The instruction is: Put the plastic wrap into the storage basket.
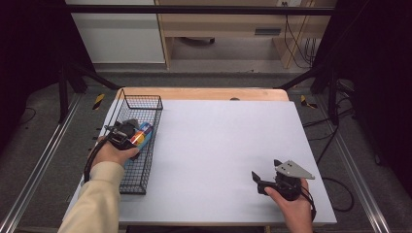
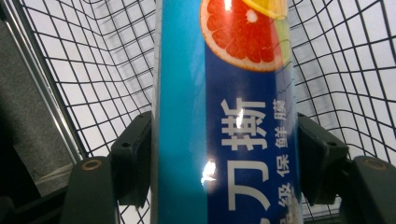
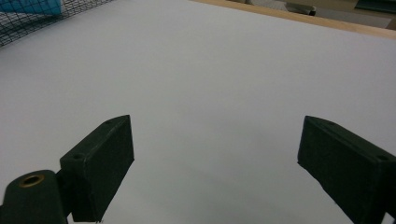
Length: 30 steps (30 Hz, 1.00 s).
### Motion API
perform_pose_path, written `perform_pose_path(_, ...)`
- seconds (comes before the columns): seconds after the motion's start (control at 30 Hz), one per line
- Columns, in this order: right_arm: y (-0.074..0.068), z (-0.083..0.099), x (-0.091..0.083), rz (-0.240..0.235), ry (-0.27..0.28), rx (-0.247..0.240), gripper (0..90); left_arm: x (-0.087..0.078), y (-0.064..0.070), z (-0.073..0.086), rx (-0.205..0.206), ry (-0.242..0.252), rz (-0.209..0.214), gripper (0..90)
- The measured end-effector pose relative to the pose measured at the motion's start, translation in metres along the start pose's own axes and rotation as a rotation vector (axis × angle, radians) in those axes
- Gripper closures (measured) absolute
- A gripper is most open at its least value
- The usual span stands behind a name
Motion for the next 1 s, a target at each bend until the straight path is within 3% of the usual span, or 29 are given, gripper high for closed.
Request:
perform_pose_path(0.77,0.000,0.001,0.001,-0.003,-0.013,-0.007,11.0,0.000,0.002,-0.002,0.026,0.015,-0.029,31.3)
perform_pose_path(0.87,0.000,0.001,0.001,-0.002,-0.012,-0.007,11.0,-0.003,0.002,-0.002,0.039,0.039,-0.044,30.6)
perform_pose_path(1.0,-0.001,0.001,0.001,-0.003,-0.013,-0.007,11.0,-0.011,0.001,0.000,0.029,0.100,-0.053,25.8)
Point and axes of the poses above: each handheld gripper's, and its own axes: x roughly forward along the jaws, z roughly out of its underside, y roughly to its right, the point moved 3 cm from there along x, roughly forward along the jaws, and after that the axes turned 6 degrees about x, right-handed, at the moved point
